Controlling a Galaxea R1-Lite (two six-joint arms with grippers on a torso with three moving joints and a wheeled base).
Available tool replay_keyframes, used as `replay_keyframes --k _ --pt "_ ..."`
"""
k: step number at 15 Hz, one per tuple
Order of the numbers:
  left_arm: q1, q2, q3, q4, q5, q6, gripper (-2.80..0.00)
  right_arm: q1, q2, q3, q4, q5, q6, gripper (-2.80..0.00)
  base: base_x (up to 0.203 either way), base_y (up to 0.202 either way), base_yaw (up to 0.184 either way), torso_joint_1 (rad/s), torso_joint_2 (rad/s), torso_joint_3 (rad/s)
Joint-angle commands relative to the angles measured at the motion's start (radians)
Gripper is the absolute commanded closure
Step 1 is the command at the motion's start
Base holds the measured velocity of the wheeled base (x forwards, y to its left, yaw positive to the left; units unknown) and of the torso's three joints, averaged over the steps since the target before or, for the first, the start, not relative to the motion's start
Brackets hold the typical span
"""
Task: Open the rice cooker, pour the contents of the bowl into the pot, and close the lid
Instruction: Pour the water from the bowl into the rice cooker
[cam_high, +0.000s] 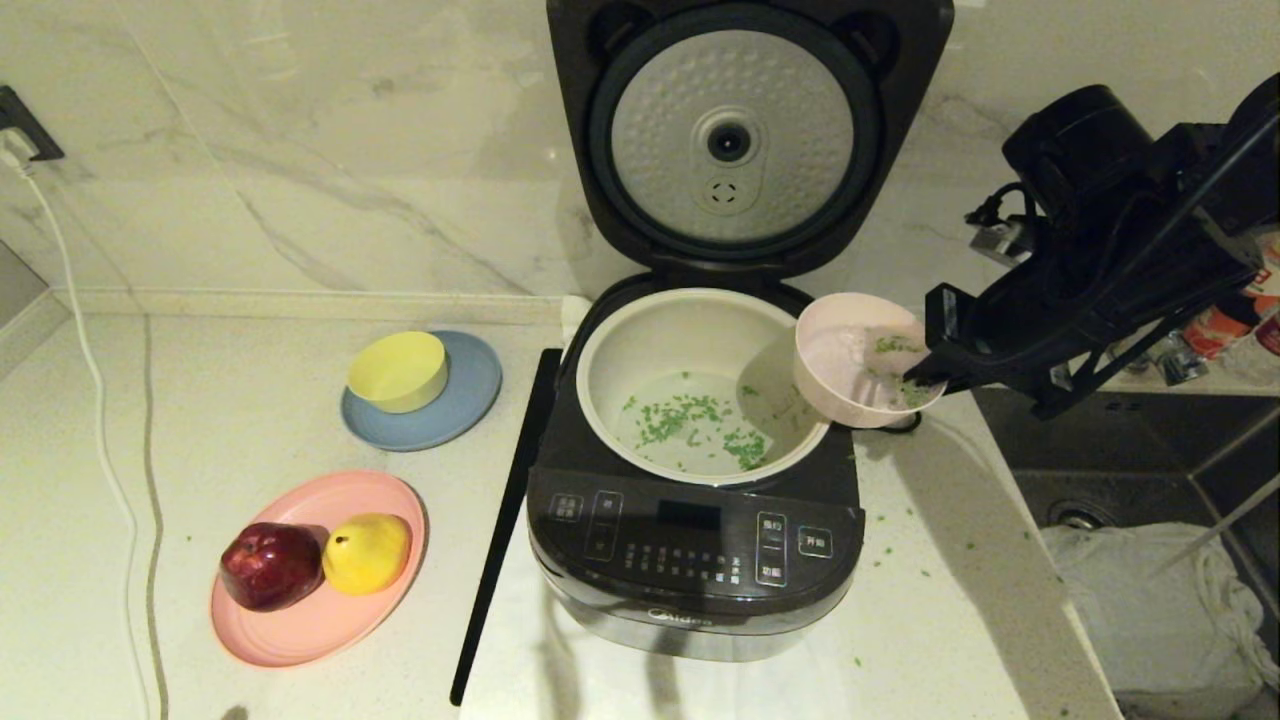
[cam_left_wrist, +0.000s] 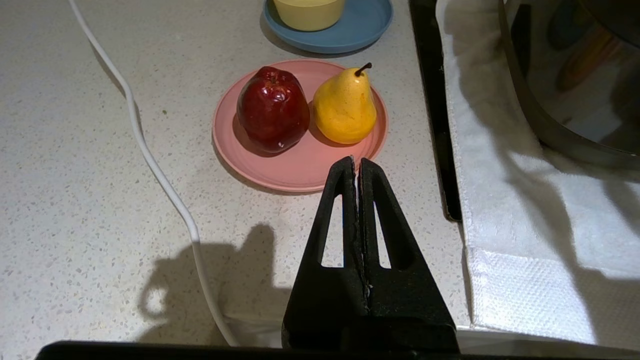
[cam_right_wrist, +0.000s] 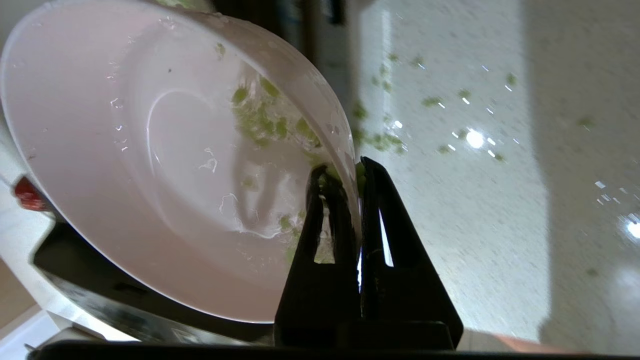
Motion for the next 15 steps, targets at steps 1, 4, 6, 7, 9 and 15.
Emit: replay_keyframes --k 1,4,6,7,9,15 --pt "0.001 0.0 0.009 0.0 0.0 0.0 0.0 0.03 -0.004 0.001 -0.005 -0.016 0.004 0.0 0.0 0.0 0.0 0.0 0.0 0.0" --pt "0.0 0.0 0.009 0.0 0.0 0.0 0.0 0.076 0.003 0.001 -0.034 -0.065 0.024 0.0 0.0 0.0 0.0 0.0 0.0 0.0" --pt "0.001 0.0 0.009 0.0 0.0 0.0 0.0 0.102 0.011 0.0 -0.051 -0.076 0.03 0.0 0.0 0.0 0.0 0.0 0.0 0.0" --pt "0.001 0.0 0.009 0.0 0.0 0.0 0.0 0.116 0.014 -0.001 -0.054 -0.076 0.03 0.0 0.0 0.0 0.0 0.0 0.0 0.0" --pt "-0.001 0.0 0.009 0.0 0.0 0.0 0.0 0.126 0.02 0.0 -0.066 -0.077 0.032 0.0 0.0 0.0 0.0 0.0 0.0 0.0" --pt "0.001 0.0 0.009 0.0 0.0 0.0 0.0 0.159 0.042 -0.001 -0.069 -0.077 0.039 0.0 0.0 0.0 0.0 0.0 0.0 0.0"
